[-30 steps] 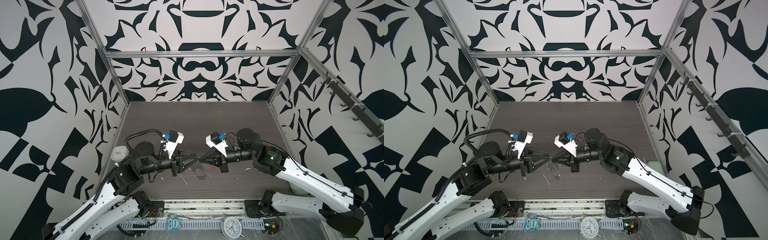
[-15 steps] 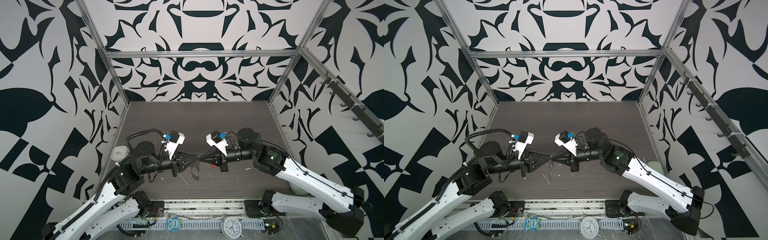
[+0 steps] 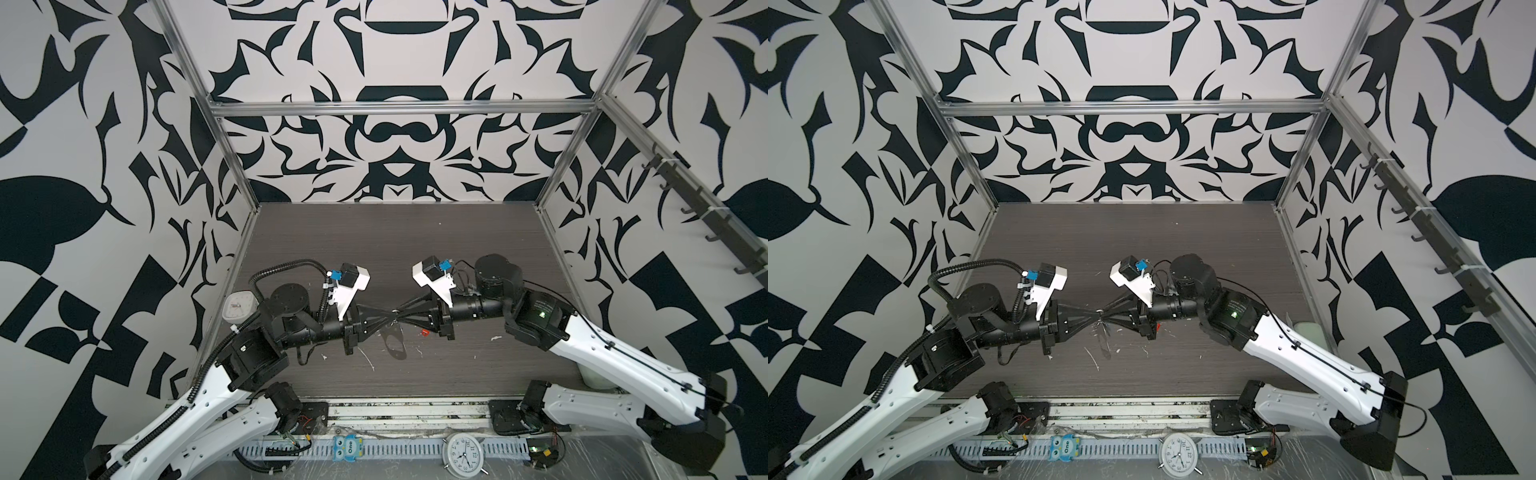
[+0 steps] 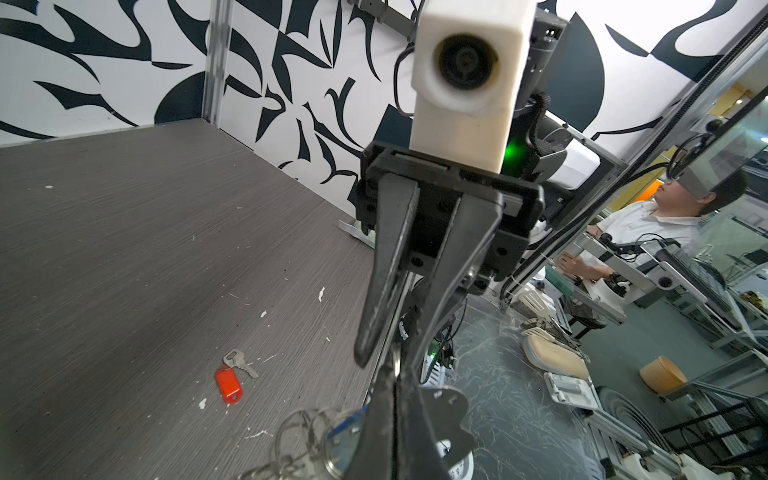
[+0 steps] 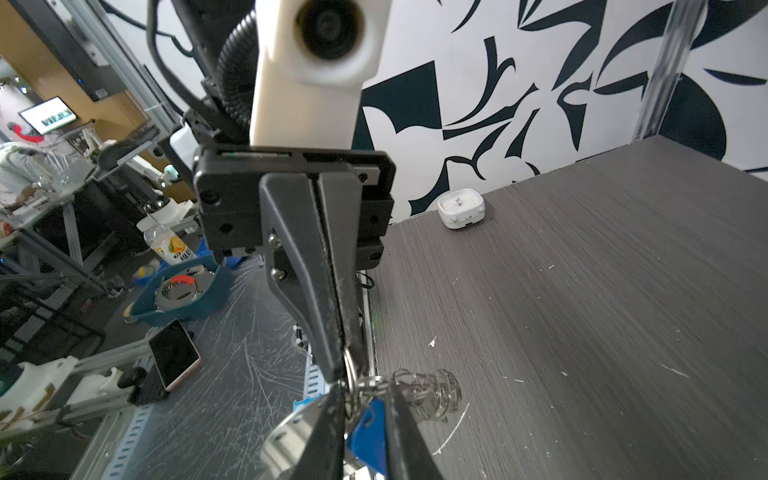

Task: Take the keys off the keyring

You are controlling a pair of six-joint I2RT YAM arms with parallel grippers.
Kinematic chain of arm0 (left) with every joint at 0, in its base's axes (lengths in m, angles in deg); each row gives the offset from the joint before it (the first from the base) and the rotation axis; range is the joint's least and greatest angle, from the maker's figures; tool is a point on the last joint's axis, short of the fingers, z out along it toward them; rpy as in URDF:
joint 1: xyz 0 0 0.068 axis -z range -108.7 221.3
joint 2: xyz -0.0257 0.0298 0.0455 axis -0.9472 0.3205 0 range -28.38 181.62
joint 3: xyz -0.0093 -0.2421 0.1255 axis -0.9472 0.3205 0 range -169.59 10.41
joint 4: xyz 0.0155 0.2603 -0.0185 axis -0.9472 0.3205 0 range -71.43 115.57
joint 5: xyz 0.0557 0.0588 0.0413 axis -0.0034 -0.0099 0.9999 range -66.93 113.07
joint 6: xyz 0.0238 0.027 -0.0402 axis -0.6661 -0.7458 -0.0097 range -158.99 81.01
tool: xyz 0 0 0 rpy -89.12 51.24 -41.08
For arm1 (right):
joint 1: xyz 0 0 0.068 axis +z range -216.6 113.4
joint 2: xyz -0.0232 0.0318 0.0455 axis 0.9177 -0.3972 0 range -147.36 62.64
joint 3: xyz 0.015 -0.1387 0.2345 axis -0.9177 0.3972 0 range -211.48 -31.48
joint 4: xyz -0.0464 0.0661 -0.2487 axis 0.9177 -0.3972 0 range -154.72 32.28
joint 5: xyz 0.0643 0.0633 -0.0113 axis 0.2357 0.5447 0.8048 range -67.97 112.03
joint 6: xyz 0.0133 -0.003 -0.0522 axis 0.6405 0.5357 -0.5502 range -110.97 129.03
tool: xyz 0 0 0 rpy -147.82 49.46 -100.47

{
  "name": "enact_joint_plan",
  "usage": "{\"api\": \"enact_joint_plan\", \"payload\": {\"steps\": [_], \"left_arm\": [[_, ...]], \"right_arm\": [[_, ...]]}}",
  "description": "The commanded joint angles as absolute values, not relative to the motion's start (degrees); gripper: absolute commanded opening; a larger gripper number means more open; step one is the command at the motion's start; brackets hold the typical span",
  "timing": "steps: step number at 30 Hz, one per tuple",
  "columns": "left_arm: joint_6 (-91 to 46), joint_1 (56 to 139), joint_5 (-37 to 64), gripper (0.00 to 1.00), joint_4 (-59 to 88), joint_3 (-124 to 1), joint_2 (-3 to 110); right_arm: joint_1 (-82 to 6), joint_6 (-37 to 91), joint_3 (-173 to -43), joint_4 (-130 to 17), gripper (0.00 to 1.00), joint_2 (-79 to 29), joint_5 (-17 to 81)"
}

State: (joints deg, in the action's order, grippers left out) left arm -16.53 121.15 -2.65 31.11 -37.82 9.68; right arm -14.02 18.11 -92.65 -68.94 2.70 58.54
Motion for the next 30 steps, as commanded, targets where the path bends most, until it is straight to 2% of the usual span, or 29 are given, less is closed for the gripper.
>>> {"api": "enact_joint_plan", "payload": {"steps": [1, 4, 7, 11, 22, 30], "left_arm": [[-16.69, 121.37, -2.33, 0.0, 28.5, -36.64, 7.66], [-17.01, 121.4, -2.11, 0.0, 28.16, -36.45, 6.4], [-17.27, 121.4, -2.07, 0.0, 26.42, -35.5, 4.88], [-17.71, 121.37, -2.33, 0.0, 24.24, -34.6, 3.56], [-18.51, 121.4, -1.65, 0.0, 16.24, -30.88, 1.43], [-17.98, 121.38, -3.61, 0.0, 10.49, -28.76, -0.09]], "right_arm": [[-13.87, 17.38, -91.72, -64.37, 0.37, 7.45, 52.88], [-13.8, 18.0, -89.41, -62.55, 0.47, 10.58, 50.08], [-13.79, 19.25, -88.09, -61.08, 0.5, 11.75, 49.51], [-12.35, 19.14, -88.49, -61.26, 0.49, 10.47, 49.62], [-1.57, 11.6, -88.61, -61.9, 0.52, 9.58, 35.78], [1.2, 9.5, -89.04, -62.23, 0.52, 7.47, 30.67]]}}
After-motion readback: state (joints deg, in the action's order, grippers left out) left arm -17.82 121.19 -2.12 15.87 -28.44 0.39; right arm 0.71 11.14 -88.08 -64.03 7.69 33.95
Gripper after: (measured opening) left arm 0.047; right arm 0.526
